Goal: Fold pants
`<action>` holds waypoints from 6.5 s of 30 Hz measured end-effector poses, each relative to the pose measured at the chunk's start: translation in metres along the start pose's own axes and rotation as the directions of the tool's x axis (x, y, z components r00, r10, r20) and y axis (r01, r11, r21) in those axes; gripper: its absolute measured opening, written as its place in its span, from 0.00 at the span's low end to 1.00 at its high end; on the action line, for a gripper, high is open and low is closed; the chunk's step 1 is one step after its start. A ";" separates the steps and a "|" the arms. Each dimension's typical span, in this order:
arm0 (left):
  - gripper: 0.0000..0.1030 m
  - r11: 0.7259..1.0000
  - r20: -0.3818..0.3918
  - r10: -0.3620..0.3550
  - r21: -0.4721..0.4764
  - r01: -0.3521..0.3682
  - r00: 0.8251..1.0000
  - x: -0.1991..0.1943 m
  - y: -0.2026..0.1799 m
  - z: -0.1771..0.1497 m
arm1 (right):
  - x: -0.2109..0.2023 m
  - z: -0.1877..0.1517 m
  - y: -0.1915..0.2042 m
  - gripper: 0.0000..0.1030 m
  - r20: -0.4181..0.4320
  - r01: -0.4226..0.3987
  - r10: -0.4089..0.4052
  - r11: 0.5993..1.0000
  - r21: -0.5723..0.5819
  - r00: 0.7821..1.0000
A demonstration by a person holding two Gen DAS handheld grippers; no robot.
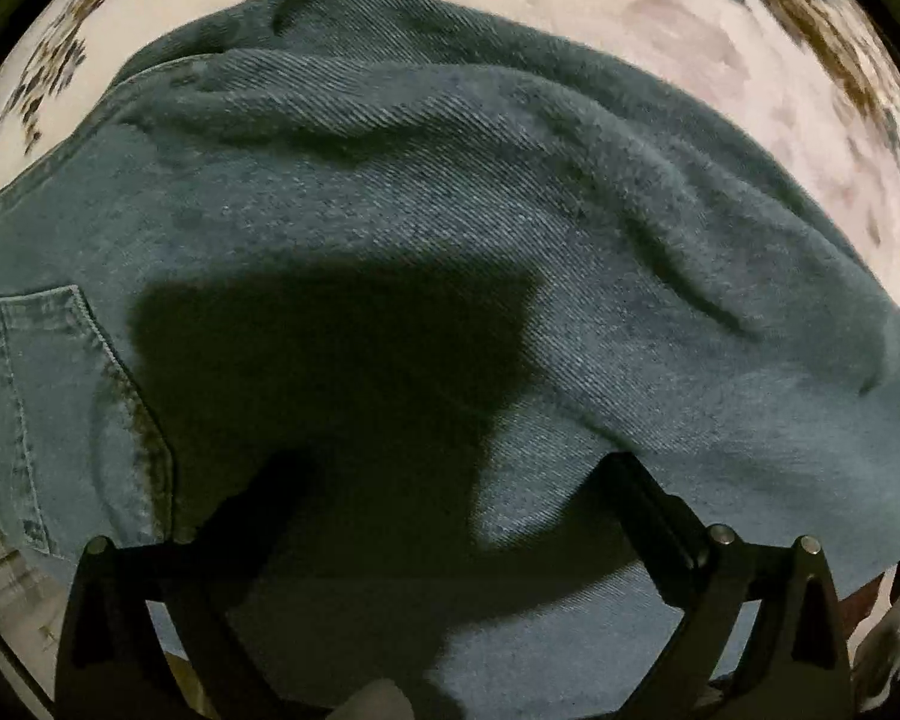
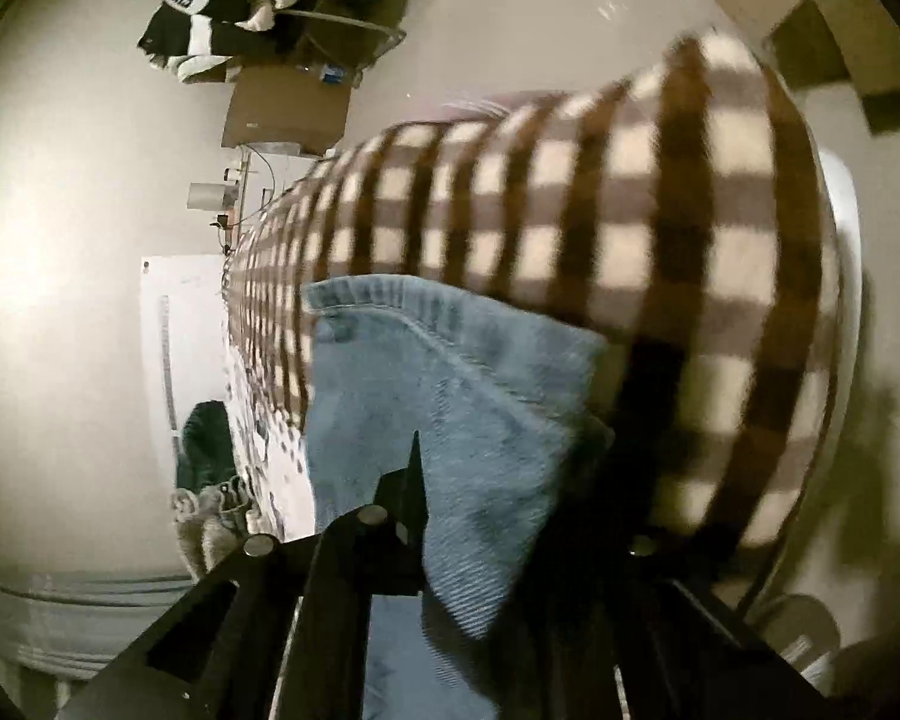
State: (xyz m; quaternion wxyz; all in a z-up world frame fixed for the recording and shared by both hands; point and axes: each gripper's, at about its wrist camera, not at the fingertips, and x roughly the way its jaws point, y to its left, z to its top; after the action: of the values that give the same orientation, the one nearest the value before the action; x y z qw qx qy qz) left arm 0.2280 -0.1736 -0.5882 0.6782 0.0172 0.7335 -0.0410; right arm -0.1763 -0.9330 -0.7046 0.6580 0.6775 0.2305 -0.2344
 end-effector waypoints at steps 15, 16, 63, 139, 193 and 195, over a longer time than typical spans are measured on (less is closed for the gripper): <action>1.00 0.974 0.122 -0.155 -0.147 0.172 0.980 -0.078 0.100 -0.036 | -0.027 -0.179 0.218 0.08 -0.090 -0.053 -0.007 0.764 -0.643 0.996; 1.00 0.969 0.124 -0.161 -0.168 0.181 0.979 -0.081 0.114 -0.039 | -0.018 -0.203 0.226 0.08 -0.113 -0.063 -0.020 0.727 -0.684 0.993; 0.73 0.522 0.529 -0.019 -0.719 0.460 0.849 -0.040 0.375 -0.134 | 0.144 -0.515 0.148 0.67 -0.403 -0.059 -0.627 0.495 -0.867 0.666; 0.15 0.931 0.529 -0.278 0.355 0.088 0.802 -0.108 -0.146 -0.153 | -0.007 -0.176 0.080 0.67 -0.192 0.303 -0.532 0.701 -0.645 0.825; 0.53 0.863 0.220 -0.439 -0.166 0.477 0.871 -0.060 0.041 0.020 | 0.119 -0.110 0.108 0.88 -0.562 0.066 -0.356 0.880 -0.469 0.747; 0.53 0.874 0.212 -0.426 -0.155 0.461 0.879 -0.057 0.035 0.018 | 0.137 -0.109 0.104 0.75 -0.576 0.101 -0.370 0.890 -0.445 0.729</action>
State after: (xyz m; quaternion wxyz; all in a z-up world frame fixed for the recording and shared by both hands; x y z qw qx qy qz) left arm 0.2530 -0.1382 -0.5344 0.7092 -0.2242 0.6570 -0.1230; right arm -0.0027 -0.8260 -0.7055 0.6208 0.5380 0.5699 -0.0197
